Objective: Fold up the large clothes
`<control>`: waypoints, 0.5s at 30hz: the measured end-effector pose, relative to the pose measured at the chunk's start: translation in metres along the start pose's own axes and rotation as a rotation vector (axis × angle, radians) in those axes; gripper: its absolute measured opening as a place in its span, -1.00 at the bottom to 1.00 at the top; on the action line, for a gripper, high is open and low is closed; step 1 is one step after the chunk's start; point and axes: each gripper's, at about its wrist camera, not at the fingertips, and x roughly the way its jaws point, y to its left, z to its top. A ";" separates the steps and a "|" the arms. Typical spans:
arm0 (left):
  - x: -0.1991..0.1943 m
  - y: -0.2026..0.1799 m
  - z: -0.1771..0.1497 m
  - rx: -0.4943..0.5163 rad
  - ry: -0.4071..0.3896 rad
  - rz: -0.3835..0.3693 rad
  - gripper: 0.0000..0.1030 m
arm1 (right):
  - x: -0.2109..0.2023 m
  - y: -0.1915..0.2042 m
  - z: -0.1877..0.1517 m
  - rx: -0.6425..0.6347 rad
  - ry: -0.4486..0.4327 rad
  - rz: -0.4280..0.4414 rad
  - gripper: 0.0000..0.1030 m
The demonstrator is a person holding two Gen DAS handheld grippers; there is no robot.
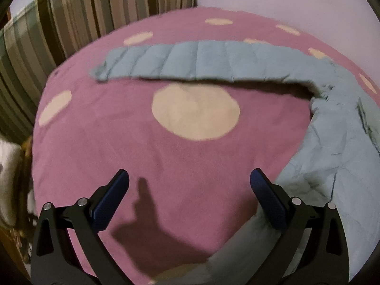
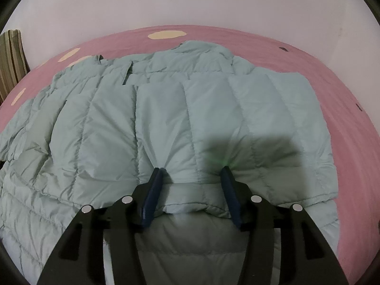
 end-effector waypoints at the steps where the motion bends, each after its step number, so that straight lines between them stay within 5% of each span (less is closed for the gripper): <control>1: -0.004 0.005 0.003 0.001 -0.024 -0.006 0.96 | 0.000 0.000 0.000 0.001 0.000 0.001 0.01; 8: 0.015 0.064 0.044 -0.084 -0.058 -0.054 0.96 | -0.001 0.001 0.000 0.002 -0.005 -0.012 0.08; 15: 0.060 0.128 0.089 -0.206 -0.040 -0.014 0.96 | -0.001 -0.003 0.001 0.028 -0.004 -0.030 0.42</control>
